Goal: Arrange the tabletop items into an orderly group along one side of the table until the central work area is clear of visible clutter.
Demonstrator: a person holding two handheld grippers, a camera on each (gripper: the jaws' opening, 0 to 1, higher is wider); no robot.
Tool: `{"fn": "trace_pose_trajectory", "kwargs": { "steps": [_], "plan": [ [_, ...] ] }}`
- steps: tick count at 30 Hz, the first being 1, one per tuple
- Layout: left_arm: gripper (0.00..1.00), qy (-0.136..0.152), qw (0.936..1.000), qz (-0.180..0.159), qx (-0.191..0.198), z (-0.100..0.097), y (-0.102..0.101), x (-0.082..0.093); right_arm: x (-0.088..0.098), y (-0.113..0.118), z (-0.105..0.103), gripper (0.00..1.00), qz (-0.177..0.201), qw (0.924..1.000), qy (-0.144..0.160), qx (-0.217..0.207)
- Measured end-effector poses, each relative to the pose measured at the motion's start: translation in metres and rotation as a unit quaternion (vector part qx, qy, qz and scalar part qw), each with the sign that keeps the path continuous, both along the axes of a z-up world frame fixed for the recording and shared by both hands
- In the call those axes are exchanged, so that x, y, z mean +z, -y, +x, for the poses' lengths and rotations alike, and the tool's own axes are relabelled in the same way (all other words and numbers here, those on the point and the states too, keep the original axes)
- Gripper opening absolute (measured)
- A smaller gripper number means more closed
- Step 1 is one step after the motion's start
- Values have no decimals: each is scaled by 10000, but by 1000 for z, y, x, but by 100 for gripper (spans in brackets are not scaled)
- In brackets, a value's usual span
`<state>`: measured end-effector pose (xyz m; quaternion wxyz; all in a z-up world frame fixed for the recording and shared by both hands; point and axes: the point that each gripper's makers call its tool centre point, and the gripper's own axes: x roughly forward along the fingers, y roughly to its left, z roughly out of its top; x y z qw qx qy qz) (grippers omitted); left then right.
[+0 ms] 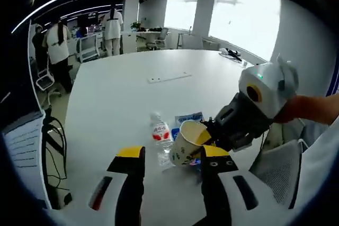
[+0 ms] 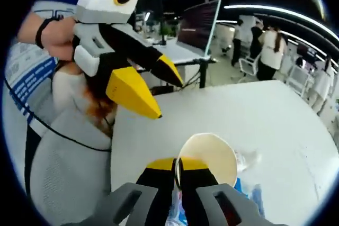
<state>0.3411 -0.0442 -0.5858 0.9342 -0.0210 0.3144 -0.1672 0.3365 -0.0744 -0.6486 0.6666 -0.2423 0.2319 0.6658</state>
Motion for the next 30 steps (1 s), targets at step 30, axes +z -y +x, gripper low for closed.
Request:
{"fn": "trace_pose_trajectory", "kwargs": {
  "steps": [30],
  "plan": [
    [41,493,9901,-508,1215,-46,-25,0,-20,-64,23,1,-819,9884,483,1184]
  ]
}}
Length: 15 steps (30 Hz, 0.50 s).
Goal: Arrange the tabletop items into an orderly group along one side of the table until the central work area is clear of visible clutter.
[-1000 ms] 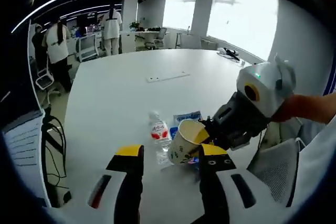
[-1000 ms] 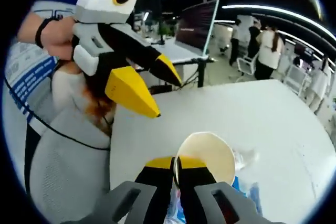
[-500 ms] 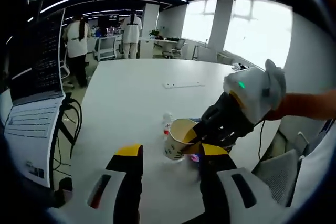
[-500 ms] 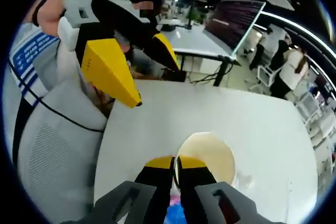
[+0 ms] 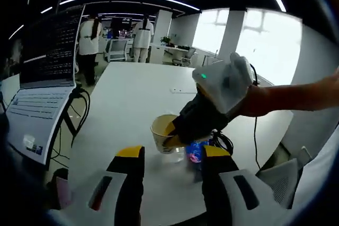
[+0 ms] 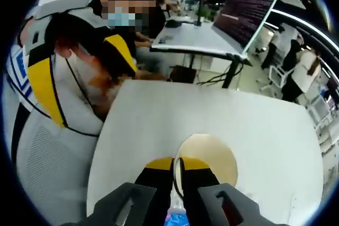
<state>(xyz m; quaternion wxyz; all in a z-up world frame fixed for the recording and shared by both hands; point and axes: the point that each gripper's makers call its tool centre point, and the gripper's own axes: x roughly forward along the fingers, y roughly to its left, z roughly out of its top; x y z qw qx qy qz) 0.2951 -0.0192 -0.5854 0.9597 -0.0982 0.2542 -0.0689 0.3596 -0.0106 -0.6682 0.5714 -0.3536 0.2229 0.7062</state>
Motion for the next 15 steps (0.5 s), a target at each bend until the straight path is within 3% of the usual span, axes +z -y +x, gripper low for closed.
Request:
{"fn": "trace_pose_trajectory", "kwargs": {
  "steps": [7,15],
  "plan": [
    [41,92,9997,-103,183,-8,-1,1,-4,-16,18,0,-56,9999,-60,-139],
    [40,123,9991,-165,366,-20,-6,-2,-23,-17,51,0,-424,9985,279,-188]
  ]
}}
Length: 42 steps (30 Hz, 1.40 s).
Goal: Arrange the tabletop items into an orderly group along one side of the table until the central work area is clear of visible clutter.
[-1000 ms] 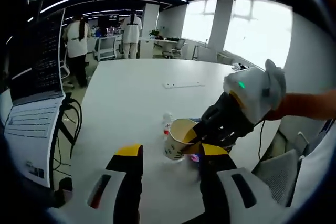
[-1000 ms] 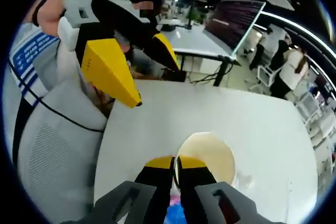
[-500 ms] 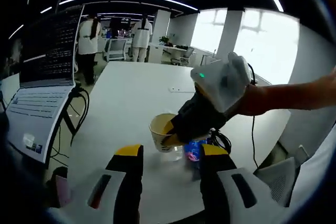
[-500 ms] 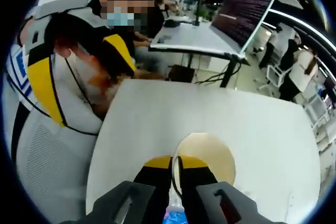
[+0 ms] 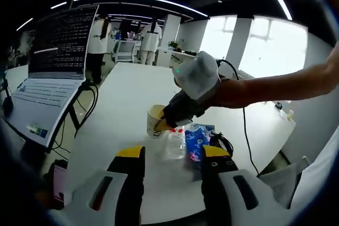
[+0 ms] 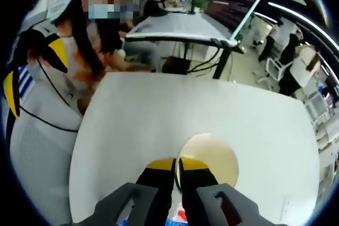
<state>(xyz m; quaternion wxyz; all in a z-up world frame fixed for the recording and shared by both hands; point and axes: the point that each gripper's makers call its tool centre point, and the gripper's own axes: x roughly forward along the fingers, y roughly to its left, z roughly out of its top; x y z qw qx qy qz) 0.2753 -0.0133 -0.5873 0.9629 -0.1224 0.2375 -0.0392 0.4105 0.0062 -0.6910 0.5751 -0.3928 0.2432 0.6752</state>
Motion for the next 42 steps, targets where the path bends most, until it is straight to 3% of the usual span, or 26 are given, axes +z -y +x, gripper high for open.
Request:
{"fn": "trace_pose_trajectory", "kwargs": {
  "steps": [4,6,14,22,30,35,42],
  "plan": [
    [40,-18,10000,44,84,-5,-2,-2,-5,-1,19,0,-127,9998,134,-74],
    [40,-97,9997,230,-50,-7,4,-5,-7,-1,27,0,-182,9996,170,-145],
    [42,-148,9989,362,-242,-5,15,-8,-18,-1,51,0,-331,9981,273,-452],
    [42,-143,9989,336,-277,-3,17,-7,-35,9,65,0,-657,9956,409,-536],
    [42,-161,9988,366,-276,-5,17,-8,-44,15,77,0,-764,9943,356,-659],
    [42,-186,9991,326,-220,-9,16,-12,-42,12,81,2,-670,9942,340,-775],
    [42,-208,9992,286,-193,-11,17,-16,-36,10,78,13,-569,9952,314,-725]
  ]
}}
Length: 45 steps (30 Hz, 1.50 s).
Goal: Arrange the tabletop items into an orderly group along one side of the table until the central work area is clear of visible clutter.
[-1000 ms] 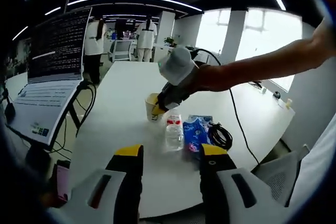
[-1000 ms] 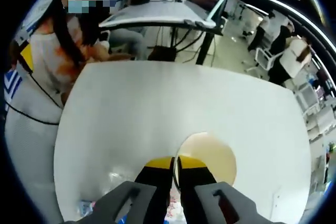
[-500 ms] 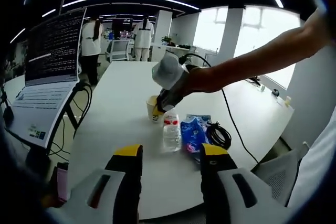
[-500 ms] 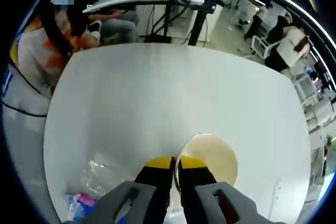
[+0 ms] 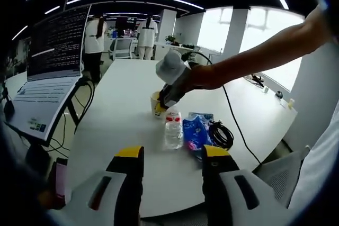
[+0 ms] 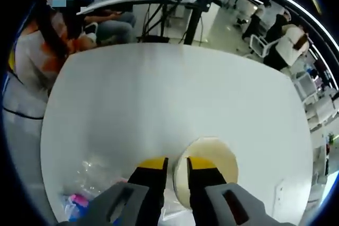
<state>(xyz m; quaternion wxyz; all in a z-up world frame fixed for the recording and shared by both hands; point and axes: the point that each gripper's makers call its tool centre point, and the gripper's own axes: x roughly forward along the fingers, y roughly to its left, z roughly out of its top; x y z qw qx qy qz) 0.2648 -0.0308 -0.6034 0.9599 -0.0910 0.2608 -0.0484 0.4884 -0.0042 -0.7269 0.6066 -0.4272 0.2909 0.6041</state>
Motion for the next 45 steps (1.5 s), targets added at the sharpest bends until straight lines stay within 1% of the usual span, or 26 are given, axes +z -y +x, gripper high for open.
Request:
{"fn": "trace_pose_trajectory", "kwargs": {
  "steps": [1,4,6,9,12,19,22,24,27,29,32,40,41,42,45],
  "plan": [
    [42,-2,10000,1,5,0,0,-1,2,1,-2,14,33,10000,-16,28],
    [42,-13,10000,1,-14,1,1,-2,4,4,-2,18,-5,9999,78,123],
    [42,-17,10000,-6,-32,1,1,-3,5,6,-2,21,4,9999,65,131],
    [42,-17,10000,-19,-61,3,3,-4,11,6,-5,23,124,9998,4,149],
    [42,-12,9999,-28,-110,5,5,-5,15,8,-6,24,178,9997,25,171],
    [41,-11,9997,-69,-228,10,13,-9,31,14,-5,27,408,9991,32,63],
    [41,-13,9996,-98,-256,11,16,-11,37,17,-4,27,574,9983,-43,-37],
    [41,-12,9995,-126,-272,11,19,-11,42,21,-4,28,682,9975,-109,-134],
    [41,-14,9994,-166,-292,11,21,-13,46,31,-4,29,709,9974,-41,-115],
    [41,-15,9994,-186,-301,12,22,-14,47,35,-5,30,743,9971,-61,-138],
    [41,-15,9993,-210,-319,13,24,-15,51,44,-6,31,875,9957,-148,-263],
    [40,-53,9990,-258,-349,20,28,-21,54,71,-7,31,1031,9926,-246,-596],
    [40,-66,9990,-262,-356,21,28,-22,54,75,-9,32,1097,9906,-376,-729],
    [40,-82,9989,-269,-362,23,28,-24,55,79,-12,34,1218,9868,-550,-916],
    [40,-109,9988,-299,-362,27,28,-28,53,94,-13,34,1324,9834,-604,-1086]
  ]
}}
